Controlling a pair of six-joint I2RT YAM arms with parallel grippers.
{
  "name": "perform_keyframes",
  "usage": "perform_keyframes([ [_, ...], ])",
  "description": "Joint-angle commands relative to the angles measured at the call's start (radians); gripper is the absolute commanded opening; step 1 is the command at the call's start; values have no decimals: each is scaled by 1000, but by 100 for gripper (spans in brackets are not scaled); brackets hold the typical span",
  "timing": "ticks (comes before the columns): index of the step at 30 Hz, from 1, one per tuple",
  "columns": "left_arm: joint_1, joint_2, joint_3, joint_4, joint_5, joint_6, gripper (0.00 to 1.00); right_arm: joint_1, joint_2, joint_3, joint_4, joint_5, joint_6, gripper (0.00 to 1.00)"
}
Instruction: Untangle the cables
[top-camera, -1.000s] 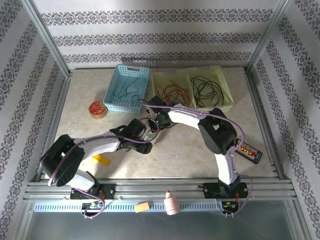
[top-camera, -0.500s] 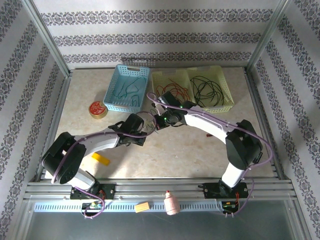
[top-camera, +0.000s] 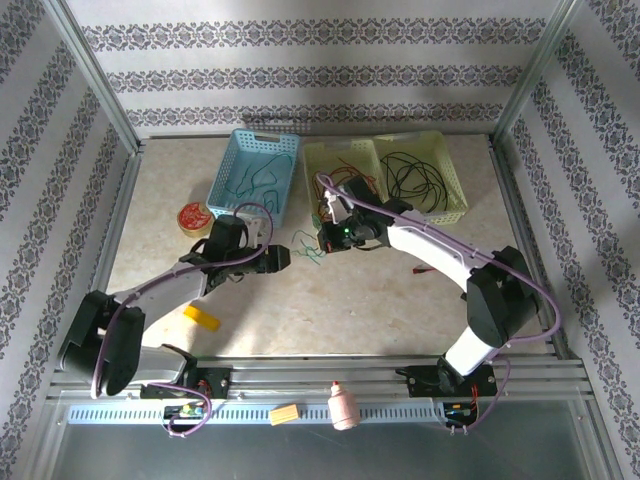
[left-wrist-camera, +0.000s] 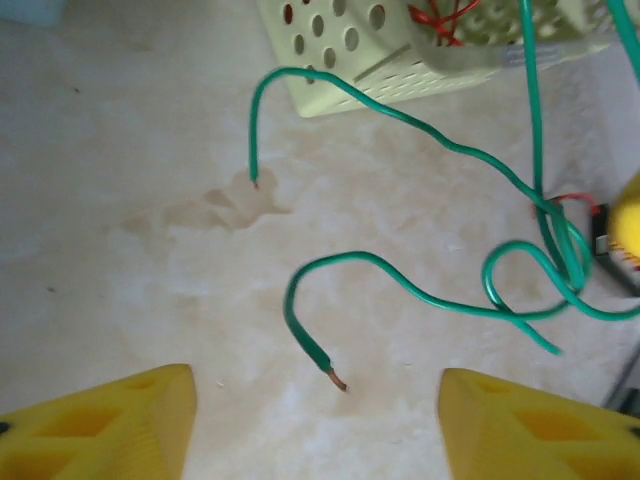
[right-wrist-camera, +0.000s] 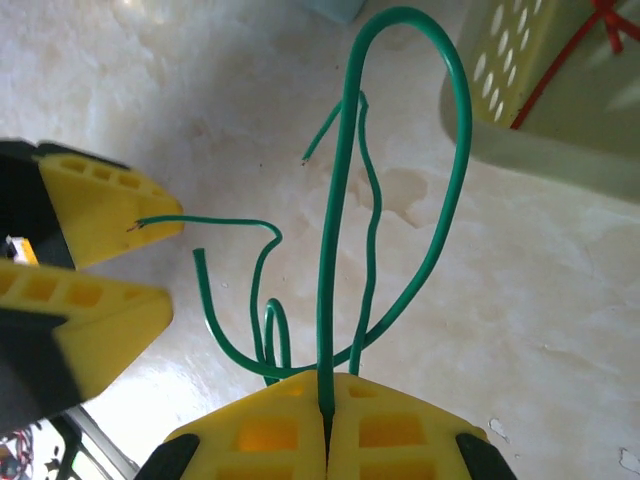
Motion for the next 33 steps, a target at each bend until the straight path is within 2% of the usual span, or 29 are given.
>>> perform_keyframes([
  [1,32,-41,-45,88,129,-68,76,-20,-34,-11,50,-80,48,0],
  [11,98,-14,-70,335,190,-239,77,-45,-66,-28,86,-145,95,0],
  [15,108,31,-70,432,190,-296,71,-48,-83,-38,104,-165,115,0],
  [17,109,55,-65,463,189,-313,66,-48,-88,-40,106,-167,118,0],
  [21,108,102,-53,495,206,-333,44,-53,-93,-41,113,-164,128,0],
  [25,109,116,-57,512,179,-346,9,-54,-89,-44,118,-165,132,0],
  [26,108,118,-60,515,172,-347,2,-53,-90,-46,119,-164,132,0],
  [30,108,113,-55,471,98,-350,0,-55,-94,-61,120,-143,133,0],
  [33,109,81,-33,279,-61,-308,0,-62,-116,-77,115,-76,142,0],
])
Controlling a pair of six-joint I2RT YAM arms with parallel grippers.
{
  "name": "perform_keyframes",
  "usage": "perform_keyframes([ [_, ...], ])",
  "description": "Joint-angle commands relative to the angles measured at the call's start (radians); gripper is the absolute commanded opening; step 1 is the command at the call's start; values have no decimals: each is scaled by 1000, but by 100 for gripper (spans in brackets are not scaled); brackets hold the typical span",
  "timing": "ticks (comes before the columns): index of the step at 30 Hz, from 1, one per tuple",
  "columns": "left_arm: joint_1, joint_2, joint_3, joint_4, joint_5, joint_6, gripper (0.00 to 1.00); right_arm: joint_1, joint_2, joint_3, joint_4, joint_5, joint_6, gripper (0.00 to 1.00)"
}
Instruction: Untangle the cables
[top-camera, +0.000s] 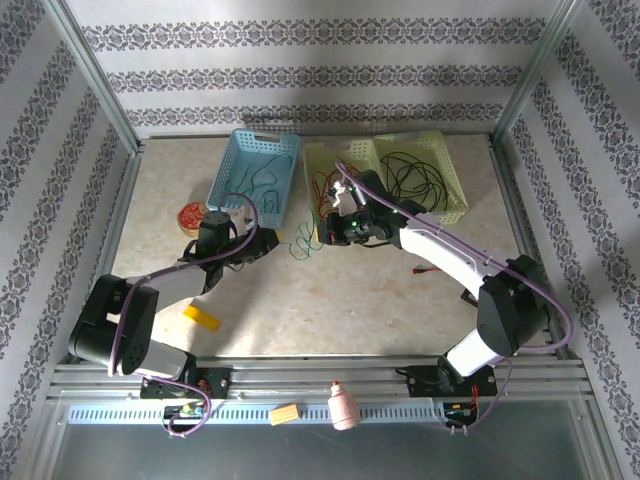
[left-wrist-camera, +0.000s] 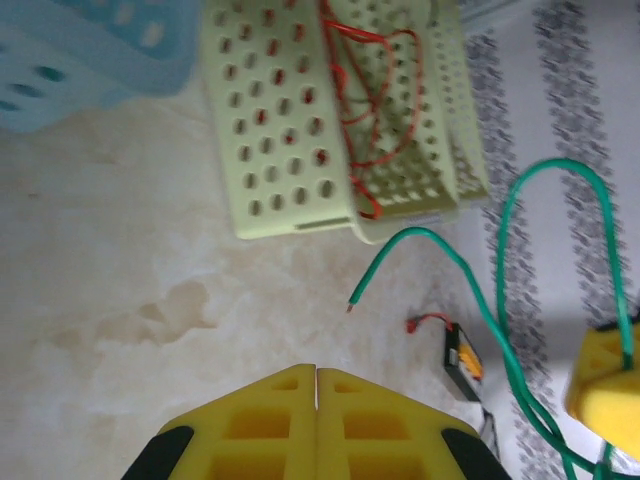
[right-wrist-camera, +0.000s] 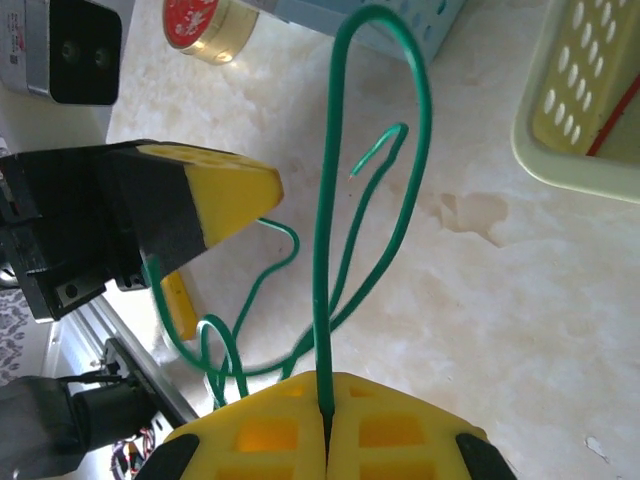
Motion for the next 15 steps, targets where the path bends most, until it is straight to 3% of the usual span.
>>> perform_keyframes([
  [1,8,-49,29,-213,-220,42,0,-24,-60,-30,5,106,27,0],
  [4,8,-106,36,-384,-380,101,0,-37,-135,-71,7,277,35,0],
  [7,8,-160,41,-474,-448,134,0,-55,-212,-113,15,431,42,0],
  [15,30,-261,20,-494,-450,165,0,-151,-428,-235,51,667,98,0],
])
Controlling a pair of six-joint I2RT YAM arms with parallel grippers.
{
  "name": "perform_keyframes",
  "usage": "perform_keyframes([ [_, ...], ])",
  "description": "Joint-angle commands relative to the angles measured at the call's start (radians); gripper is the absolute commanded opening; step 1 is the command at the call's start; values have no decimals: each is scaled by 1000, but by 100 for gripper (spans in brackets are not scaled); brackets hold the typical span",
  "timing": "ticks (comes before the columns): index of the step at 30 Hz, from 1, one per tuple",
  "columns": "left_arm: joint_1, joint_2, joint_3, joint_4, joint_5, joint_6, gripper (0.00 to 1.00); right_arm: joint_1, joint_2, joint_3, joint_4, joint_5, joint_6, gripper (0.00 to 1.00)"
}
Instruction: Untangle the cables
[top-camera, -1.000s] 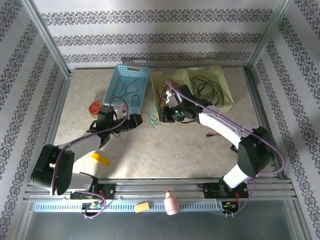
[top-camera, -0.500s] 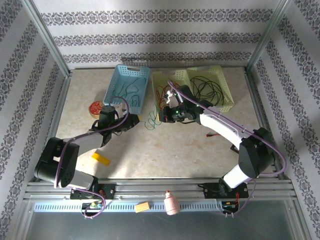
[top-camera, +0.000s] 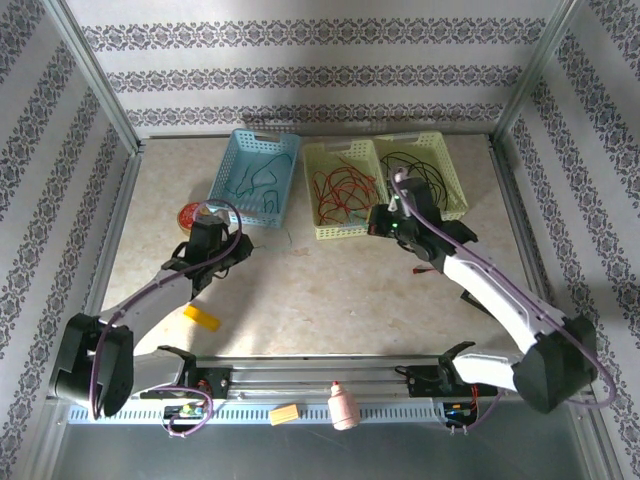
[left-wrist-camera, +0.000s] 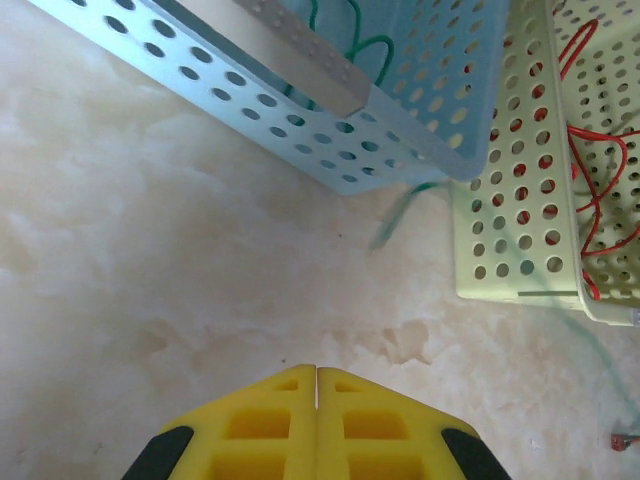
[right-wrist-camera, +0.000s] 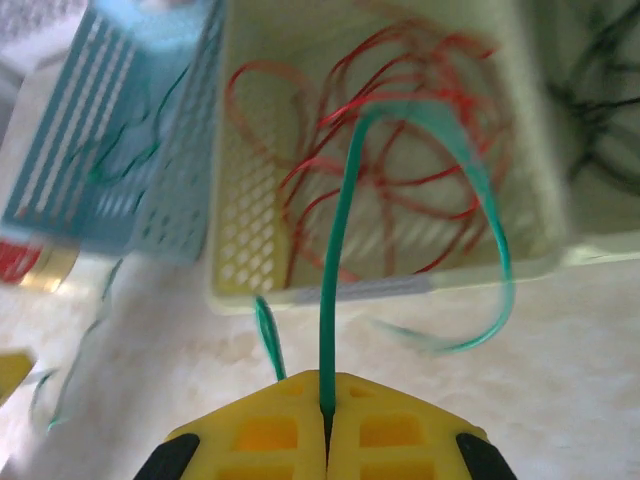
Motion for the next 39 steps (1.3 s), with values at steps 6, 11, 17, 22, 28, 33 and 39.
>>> perform_keyframes([
  [6,16,-96,44,-5,78,107,0,-72,-190,-80,79,211,11,0],
  [11,43,-31,195,-82,-2,65,0,-73,-162,-56,88,105,-12,0],
  [17,85,319,517,-201,-61,67,0,34,-74,5,107,60,-62,0],
  [22,92,577,769,-300,-155,103,47,125,-3,72,101,6,-105,0],
  [28,92,633,879,-296,-285,101,66,175,65,118,95,-62,-117,0],
  [33,90,527,826,-254,-362,102,75,189,226,249,95,-159,-118,0],
  [39,91,328,612,-225,-426,84,79,198,579,590,64,-271,-95,0],
])
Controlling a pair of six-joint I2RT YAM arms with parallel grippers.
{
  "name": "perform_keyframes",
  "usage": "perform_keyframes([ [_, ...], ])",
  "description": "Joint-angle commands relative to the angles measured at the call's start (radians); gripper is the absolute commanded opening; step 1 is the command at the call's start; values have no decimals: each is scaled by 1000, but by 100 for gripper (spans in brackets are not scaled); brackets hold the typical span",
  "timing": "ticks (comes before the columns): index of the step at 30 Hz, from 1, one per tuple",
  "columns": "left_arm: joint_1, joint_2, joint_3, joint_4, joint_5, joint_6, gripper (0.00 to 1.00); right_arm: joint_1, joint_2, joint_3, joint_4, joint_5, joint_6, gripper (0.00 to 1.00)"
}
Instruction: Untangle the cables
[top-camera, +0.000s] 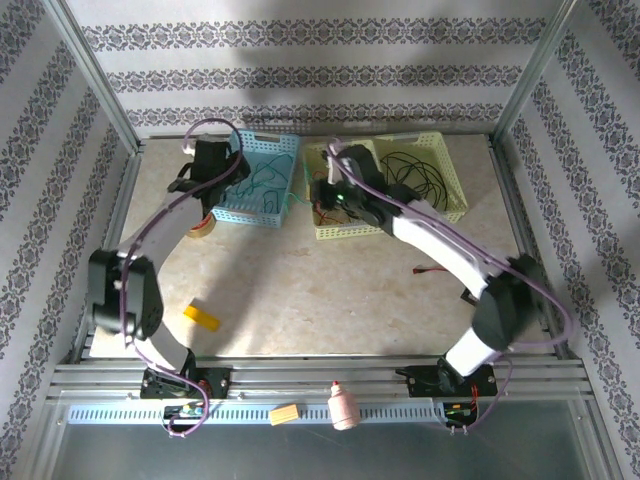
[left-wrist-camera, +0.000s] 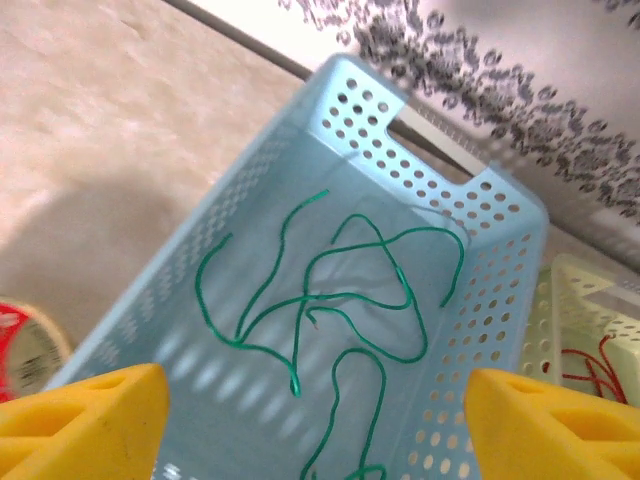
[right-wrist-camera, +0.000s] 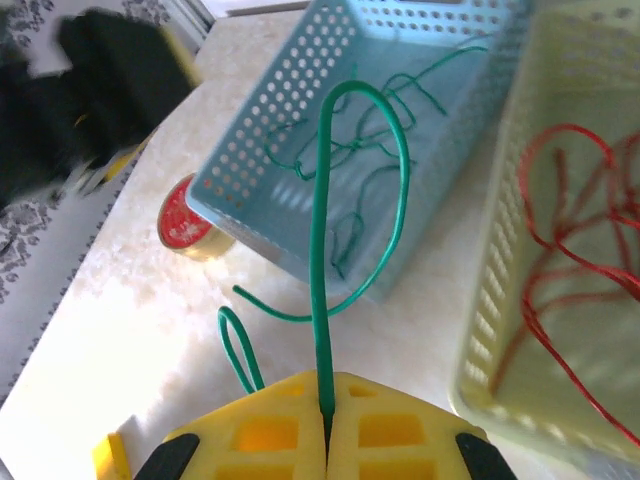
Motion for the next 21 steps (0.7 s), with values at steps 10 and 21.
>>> perform_keyframes([
  [10,29,-266,-370,-66,-101,-60,80,-2,685,808,-110,-210,104,57],
  [21,38,-295,-429,-16,-153,29,99,-16,159,189,102,121,-96,63],
])
